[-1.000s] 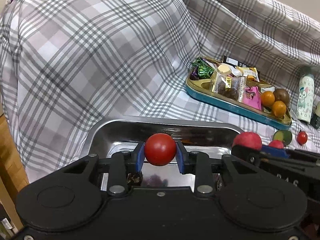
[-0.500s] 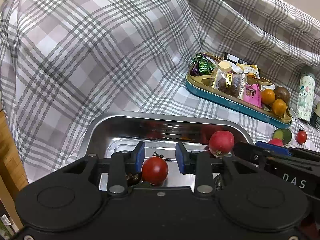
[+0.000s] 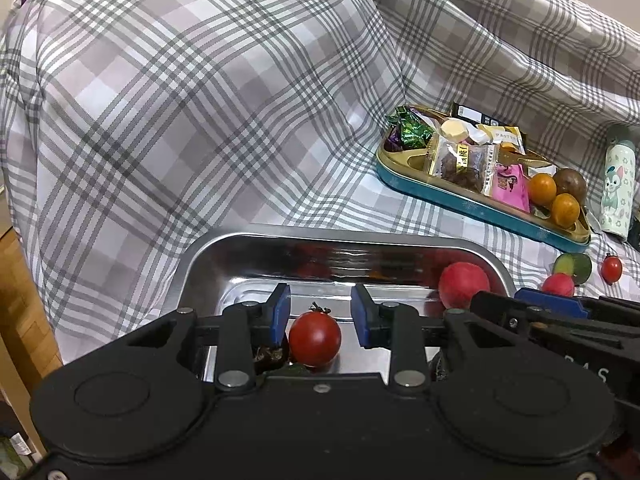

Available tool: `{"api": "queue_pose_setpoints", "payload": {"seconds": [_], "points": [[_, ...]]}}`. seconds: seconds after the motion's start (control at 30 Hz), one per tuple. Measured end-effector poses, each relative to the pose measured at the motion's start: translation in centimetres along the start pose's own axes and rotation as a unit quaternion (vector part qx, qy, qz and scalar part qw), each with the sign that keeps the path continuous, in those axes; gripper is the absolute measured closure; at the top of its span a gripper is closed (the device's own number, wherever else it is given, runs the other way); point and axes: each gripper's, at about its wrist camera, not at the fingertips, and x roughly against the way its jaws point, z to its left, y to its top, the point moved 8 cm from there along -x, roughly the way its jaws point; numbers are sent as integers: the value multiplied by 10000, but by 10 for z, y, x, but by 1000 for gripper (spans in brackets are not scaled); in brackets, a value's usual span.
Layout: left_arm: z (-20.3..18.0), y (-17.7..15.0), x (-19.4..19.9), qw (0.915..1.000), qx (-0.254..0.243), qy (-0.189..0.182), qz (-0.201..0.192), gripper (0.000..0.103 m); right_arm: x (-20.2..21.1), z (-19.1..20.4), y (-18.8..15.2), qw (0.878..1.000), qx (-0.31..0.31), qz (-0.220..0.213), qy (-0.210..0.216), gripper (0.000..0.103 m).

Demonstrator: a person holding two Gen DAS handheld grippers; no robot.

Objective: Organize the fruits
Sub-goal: 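Move both tools back toward the cucumber piece and cherry tomato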

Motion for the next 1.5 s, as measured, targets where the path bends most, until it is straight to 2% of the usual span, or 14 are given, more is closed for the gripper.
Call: {"api": "queue_pose_setpoints", "payload": {"seconds": [0.53, 0.8, 1.1, 1.4, 1.5], "points": [[-6, 0, 2, 9997, -225, 81, -97, 61, 3, -6, 3, 9999, -148, -25, -71, 56], [-10, 0, 2, 9990, -381, 184, -145, 61, 10, -24, 9, 9991, -314, -91, -284, 56], [-13, -1, 3, 9984, -505, 188, -161, 61, 24, -90, 23, 9909, -1011, -52, -888, 56], [-18, -2, 3, 9979, -592, 195, -170, 61, 40, -168, 21, 9707, -1800, 240, -1574, 56], [-23, -2, 4, 9975, -650, 251, -150, 61, 47, -189, 20, 9646, -2029, 282, -1664, 56]]}}
